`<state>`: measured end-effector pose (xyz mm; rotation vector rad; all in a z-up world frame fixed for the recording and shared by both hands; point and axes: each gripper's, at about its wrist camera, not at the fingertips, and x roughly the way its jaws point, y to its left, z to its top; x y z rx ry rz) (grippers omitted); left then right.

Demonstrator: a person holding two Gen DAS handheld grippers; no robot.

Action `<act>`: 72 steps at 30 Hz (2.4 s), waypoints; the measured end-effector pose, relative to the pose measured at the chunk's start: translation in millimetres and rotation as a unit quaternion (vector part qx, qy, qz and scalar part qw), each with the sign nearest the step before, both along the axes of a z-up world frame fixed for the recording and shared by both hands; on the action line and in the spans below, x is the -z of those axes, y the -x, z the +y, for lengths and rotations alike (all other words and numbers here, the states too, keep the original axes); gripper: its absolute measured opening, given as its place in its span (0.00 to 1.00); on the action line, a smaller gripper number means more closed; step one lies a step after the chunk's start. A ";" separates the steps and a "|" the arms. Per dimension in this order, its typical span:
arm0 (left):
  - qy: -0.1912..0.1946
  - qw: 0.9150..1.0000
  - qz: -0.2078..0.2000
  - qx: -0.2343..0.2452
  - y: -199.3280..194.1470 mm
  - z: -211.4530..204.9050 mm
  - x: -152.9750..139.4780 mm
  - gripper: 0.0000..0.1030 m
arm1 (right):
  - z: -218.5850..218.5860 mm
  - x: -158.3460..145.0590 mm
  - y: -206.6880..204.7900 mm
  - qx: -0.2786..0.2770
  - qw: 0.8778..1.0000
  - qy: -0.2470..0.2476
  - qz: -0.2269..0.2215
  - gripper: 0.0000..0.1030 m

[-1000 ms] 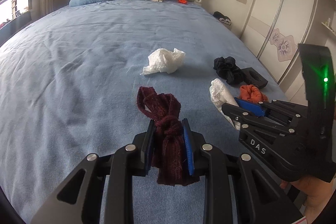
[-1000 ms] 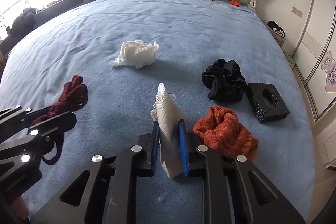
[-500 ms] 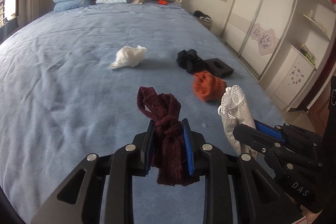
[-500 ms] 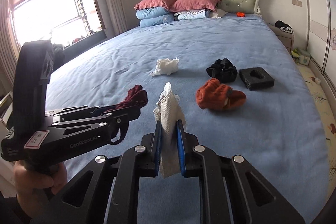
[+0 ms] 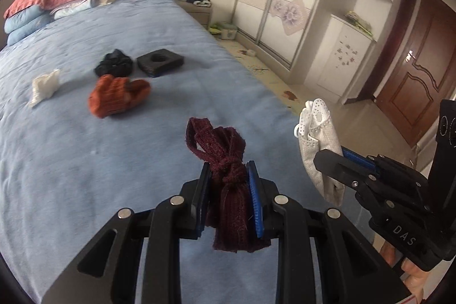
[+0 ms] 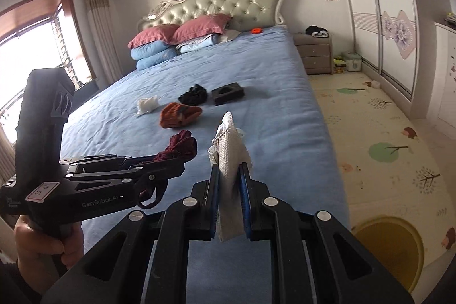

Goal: Collect trash
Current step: 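Carry the scarf and lace cloth over the yellow bin and release both, then swing both tools back toward the remaining items on the bed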

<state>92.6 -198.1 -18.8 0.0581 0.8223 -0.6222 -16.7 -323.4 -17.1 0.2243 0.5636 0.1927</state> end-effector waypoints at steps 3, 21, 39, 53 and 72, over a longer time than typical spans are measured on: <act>-0.001 0.999 0.005 0.050 9.5 -44.9 2.2 0.25 | -33.6 8.2 17.3 0.032 0.999 -0.018 0.009 0.14; -0.057 0.962 0.092 0.250 52.4 -244.3 53.2 0.25 | -176.2 50.2 107.4 0.209 0.975 -0.029 0.068 0.15; -0.148 0.941 0.165 0.256 19.8 -319.6 100.5 0.74 | -228.7 134.5 98.4 0.252 0.952 -0.069 0.160 0.46; -0.157 0.937 0.161 0.267 21.3 -321.2 111.1 0.82 | -239.5 147.4 108.1 0.279 0.941 -0.080 0.175 0.71; -0.071 0.967 0.061 0.237 33.3 -291.6 74.0 0.88 | -229.9 114.6 126.2 0.304 0.941 -0.064 0.136 0.85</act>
